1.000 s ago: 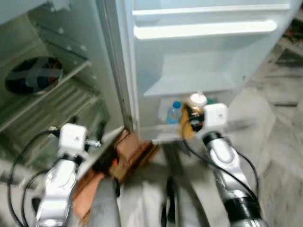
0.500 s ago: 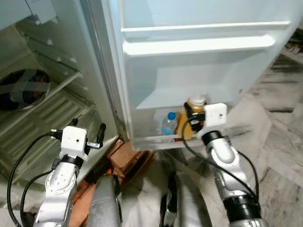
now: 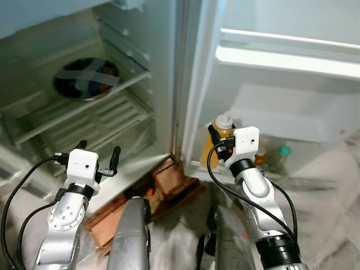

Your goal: Restocking fridge

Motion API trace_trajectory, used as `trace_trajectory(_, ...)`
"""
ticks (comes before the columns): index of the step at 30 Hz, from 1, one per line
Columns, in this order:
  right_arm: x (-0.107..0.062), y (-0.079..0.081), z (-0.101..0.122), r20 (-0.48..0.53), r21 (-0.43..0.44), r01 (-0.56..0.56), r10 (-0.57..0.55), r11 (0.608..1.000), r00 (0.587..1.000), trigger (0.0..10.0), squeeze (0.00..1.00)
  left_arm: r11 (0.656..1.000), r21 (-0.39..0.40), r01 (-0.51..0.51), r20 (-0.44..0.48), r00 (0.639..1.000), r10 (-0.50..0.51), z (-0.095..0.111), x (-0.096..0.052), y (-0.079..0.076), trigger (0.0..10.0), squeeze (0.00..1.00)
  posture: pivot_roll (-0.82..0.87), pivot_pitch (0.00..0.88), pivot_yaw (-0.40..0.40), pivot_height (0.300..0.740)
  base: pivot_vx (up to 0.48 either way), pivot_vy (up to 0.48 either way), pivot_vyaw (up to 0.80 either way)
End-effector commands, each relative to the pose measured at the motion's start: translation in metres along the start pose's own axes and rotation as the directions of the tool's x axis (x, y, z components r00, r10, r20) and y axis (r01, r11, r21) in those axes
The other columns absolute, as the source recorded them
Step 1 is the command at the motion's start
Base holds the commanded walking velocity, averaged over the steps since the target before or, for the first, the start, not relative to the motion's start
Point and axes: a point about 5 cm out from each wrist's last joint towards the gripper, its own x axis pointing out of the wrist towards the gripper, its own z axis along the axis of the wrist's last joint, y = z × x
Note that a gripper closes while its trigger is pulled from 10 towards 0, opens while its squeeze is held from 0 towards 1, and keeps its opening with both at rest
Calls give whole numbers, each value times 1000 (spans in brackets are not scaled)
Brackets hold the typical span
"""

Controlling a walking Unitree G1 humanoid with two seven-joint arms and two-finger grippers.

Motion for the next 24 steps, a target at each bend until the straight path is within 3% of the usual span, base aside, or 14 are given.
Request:
trace_trajectory(1, -2, -4, -3, -28, 2, 2, -1, 1000, 1000, 10000, 0, 1000, 3, 12, -10, 1000, -12, -1, -2, -2, 10000, 0, 76, 152, -35, 613, 0, 0, 0)
trace_trajectory(9, -6, 2, -8, -44, 21, -5, 5, 1000, 999, 10000, 0, 1000, 9, 21, -9, 1000, -21, 3, -5, -1, 10000, 0, 97, 188, -30, 613, 0, 0, 0)
trace_trajectory(17, -5, 1, -14, -76, 12, 12, -11, 1000, 997, 10000, 0, 999, 25, 21, -25, 999, -20, 4, -17, 7, 10000, 0, 127, 223, -32, 576, 0, 0, 0)
trace_trajectory(24, 4, -4, -7, -43, -7, 18, -18, 1000, 999, 10000, 0, 999, 27, 21, -31, 999, -20, 6, -19, 6, 10000, 0, 141, 228, -40, 531, 0, 0, 0)
